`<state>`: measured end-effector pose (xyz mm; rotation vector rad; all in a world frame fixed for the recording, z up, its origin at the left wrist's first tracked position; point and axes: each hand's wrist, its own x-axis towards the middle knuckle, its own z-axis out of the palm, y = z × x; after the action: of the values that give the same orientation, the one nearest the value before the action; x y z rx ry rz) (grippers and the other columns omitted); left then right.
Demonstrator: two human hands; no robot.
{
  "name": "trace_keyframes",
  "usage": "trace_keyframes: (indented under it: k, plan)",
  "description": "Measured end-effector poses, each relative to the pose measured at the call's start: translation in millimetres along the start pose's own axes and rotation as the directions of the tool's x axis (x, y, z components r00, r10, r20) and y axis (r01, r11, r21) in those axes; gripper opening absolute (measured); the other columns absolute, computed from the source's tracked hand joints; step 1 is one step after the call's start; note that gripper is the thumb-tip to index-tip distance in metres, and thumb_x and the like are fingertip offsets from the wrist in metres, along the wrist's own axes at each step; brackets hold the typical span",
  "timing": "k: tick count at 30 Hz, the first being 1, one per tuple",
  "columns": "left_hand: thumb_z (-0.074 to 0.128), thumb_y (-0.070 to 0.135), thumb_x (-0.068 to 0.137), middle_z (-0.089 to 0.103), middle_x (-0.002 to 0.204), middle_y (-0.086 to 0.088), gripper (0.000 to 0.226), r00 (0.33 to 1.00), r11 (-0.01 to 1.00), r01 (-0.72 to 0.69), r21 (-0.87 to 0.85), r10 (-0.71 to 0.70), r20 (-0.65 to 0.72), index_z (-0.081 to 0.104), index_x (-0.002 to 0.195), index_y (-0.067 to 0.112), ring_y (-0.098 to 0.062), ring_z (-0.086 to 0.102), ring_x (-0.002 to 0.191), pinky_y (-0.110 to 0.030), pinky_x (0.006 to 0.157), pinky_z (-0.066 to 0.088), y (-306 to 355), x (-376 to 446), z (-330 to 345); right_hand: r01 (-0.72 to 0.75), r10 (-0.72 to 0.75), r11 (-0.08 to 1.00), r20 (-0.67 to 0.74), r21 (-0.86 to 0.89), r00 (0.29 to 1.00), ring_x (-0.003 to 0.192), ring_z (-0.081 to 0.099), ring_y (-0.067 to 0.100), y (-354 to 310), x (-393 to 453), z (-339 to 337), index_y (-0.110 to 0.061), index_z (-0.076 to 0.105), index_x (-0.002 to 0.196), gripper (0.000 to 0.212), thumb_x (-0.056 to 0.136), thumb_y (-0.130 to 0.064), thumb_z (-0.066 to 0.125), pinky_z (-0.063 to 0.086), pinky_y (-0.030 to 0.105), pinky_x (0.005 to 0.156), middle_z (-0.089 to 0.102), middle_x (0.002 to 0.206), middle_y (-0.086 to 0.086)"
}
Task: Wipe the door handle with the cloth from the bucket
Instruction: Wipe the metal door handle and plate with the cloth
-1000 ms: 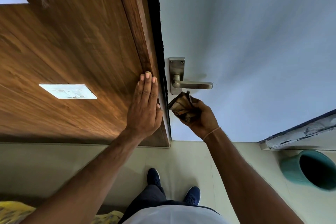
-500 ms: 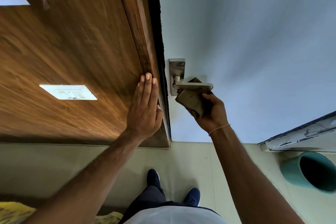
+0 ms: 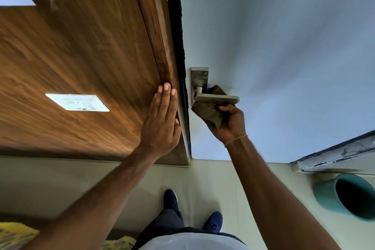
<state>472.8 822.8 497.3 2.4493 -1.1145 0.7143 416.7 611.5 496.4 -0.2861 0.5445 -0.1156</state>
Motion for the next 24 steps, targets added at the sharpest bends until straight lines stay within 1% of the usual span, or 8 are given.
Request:
trace_keyframes:
  k: [1, 3, 5, 7, 9, 15, 18, 24]
  plan:
    - [0.048, 0.013, 0.1, 0.009, 0.178, -0.024, 0.078, 1.0, 1.0, 0.006, 0.001, -0.006, 0.0, 0.016, 0.168, -0.005, -0.04, 0.01, 0.168, -0.055, 0.136, 0.022, 0, 0, 0, -0.002, 0.001, 1.0, 0.012, 0.018, 1.0, 0.117, 0.067, 0.043, 3, 1, 1, -0.009, 0.074, 0.122, 0.053, 0.094, -0.002, 0.029, 0.062, 0.054, 0.094, 0.067, 0.136, 0.022]
    - [0.052, 0.011, 0.098, 0.009, 0.178, -0.024, 0.079, 1.0, 1.0, 0.013, 0.005, -0.013, 0.002, 0.019, 0.167, -0.006, -0.04, 0.011, 0.168, -0.055, 0.136, 0.022, 0, 0, 0, 0.015, -0.015, 1.0, 0.016, -0.02, 1.0, 0.123, 0.064, 0.044, 10, 2, 7, -0.011, 0.08, 0.111, 0.057, 0.093, 0.0, 0.027, 0.054, 0.056, 0.107, 0.065, 0.137, 0.022]
    - [0.053, 0.011, 0.098, 0.009, 0.178, -0.023, 0.08, 1.0, 1.0, 0.013, 0.006, -0.013, -0.001, 0.019, 0.167, -0.006, -0.04, 0.011, 0.168, -0.055, 0.136, 0.023, 1, 0, 0, 0.035, -0.035, 0.994, -0.007, -0.102, 0.999, 0.129, 0.059, 0.045, 16, 6, 10, -0.009, 0.078, 0.115, 0.057, 0.089, 0.004, 0.029, 0.045, 0.057, 0.117, 0.062, 0.14, 0.023]
    - [0.052, 0.012, 0.098, 0.009, 0.178, -0.023, 0.079, 1.0, 1.0, 0.004, 0.002, -0.004, -0.008, 0.018, 0.167, -0.006, -0.04, 0.012, 0.168, -0.055, 0.135, 0.023, 0, 0, 1, 0.067, -0.075, 0.983, -0.04, -0.171, 0.996, 0.133, 0.058, 0.047, 15, 9, 11, -0.003, 0.064, 0.135, 0.058, 0.086, 0.007, 0.033, 0.051, 0.056, 0.11, 0.06, 0.144, 0.026]
    - [0.051, 0.012, 0.098, 0.008, 0.178, -0.023, 0.079, 1.0, 1.0, 0.001, 0.004, -0.001, -0.016, 0.017, 0.168, -0.005, -0.04, 0.011, 0.168, -0.055, 0.135, 0.023, 0, 0, 2, 0.101, -0.129, 0.959, -0.09, -0.264, 0.988, 0.136, 0.056, 0.05, 13, 10, 9, 0.0, 0.056, 0.142, 0.059, 0.087, 0.009, 0.037, 0.053, 0.057, 0.108, 0.062, 0.143, 0.028]
    - [0.046, 0.016, 0.1, 0.006, 0.178, -0.022, 0.078, 1.0, 1.0, 0.0, 0.007, 0.001, -0.016, 0.014, 0.168, -0.004, -0.038, 0.008, 0.168, -0.052, 0.137, 0.017, -1, -1, 6, 0.153, -0.257, 0.88, -0.179, -0.449, 0.95, 0.129, 0.062, 0.044, 23, 12, 9, -0.006, 0.064, 0.134, 0.045, 0.097, 0.01, 0.043, 0.052, 0.055, 0.112, 0.067, 0.137, 0.023]
    - [0.041, 0.018, 0.102, 0.0, 0.179, -0.019, 0.077, 1.0, 1.0, -0.008, 0.0, 0.008, -0.011, 0.009, 0.169, -0.002, -0.036, 0.005, 0.169, -0.053, 0.137, 0.018, -3, -1, 7, 0.157, -0.283, 0.84, -0.172, -0.519, 0.944, 0.127, 0.062, 0.04, 31, 15, 12, -0.01, 0.065, 0.13, 0.041, 0.101, 0.008, 0.043, 0.053, 0.052, 0.111, 0.068, 0.135, 0.019]
    - [0.048, 0.016, 0.099, 0.0, 0.179, -0.018, 0.083, 1.0, 1.0, 0.004, -0.003, -0.004, -0.027, 0.006, 0.169, 0.001, -0.034, 0.003, 0.169, -0.053, 0.136, 0.02, -1, -2, 9, 0.167, -0.341, 0.713, -0.129, -0.681, 0.931, 0.116, 0.064, 0.028, 32, 10, 14, -0.014, 0.061, 0.127, 0.035, 0.106, 0.006, 0.042, 0.049, 0.052, 0.116, 0.069, 0.124, 0.006]
